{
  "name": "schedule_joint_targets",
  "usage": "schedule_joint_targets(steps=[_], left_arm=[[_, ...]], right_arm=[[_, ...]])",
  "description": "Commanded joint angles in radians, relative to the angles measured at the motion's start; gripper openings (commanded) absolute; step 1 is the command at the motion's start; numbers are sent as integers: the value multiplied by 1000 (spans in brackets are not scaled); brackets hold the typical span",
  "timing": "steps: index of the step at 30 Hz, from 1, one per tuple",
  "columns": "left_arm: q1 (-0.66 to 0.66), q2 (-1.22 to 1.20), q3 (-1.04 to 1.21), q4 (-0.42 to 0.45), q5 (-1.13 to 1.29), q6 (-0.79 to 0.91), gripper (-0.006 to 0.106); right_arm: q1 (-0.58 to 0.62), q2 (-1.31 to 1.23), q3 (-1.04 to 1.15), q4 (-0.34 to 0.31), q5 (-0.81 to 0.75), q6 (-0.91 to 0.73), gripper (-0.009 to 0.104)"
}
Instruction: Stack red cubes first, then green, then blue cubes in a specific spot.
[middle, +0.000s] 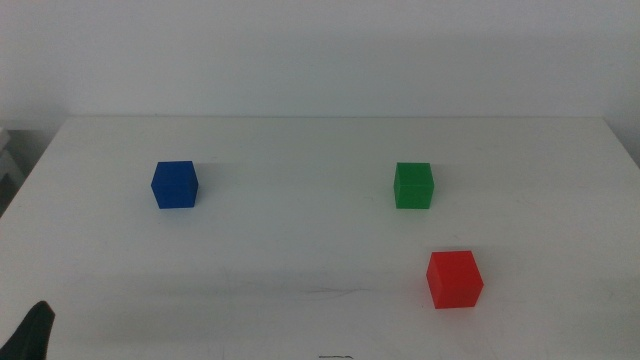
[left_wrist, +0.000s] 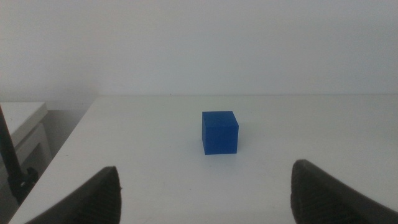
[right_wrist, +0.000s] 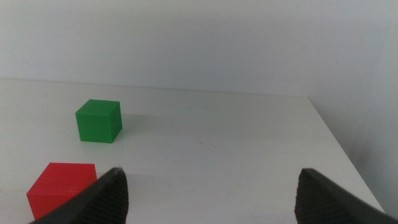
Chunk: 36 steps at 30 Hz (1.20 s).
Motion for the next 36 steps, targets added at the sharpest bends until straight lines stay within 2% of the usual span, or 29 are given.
schedule_joint_targets(steps=[1, 5, 15, 20, 25, 27, 32, 36], left_arm=[[-1, -15, -3, -7, -84, -7, 94], [-1, -15, -3, -7, -84, -7, 94], [-1, -15, -3, -7, -84, -7, 94], [-1, -15, -3, -7, -84, -7, 94], [-1, -15, -3, -7, -84, -7, 94], [-1, -15, -3, -7, -84, -7, 94], [-1, -15, -3, -7, -84, -7, 94], [-1, -15, -3, -7, -84, -7, 94]], right_arm=[[-7, -22, -17, 2, -76, -11, 79], [-7, -18, -49, 1, -53, -11, 79], [-3, 160, -336, 15, 193, -11, 79], [-3, 327, -520, 78, 457, -11, 79], [-3, 498, -734, 77, 812, -11, 79], [-3, 555, -810, 74, 908, -16, 79], [5, 683, -932, 67, 977, 11, 79], [77, 765, -986, 44, 983, 45, 79]])
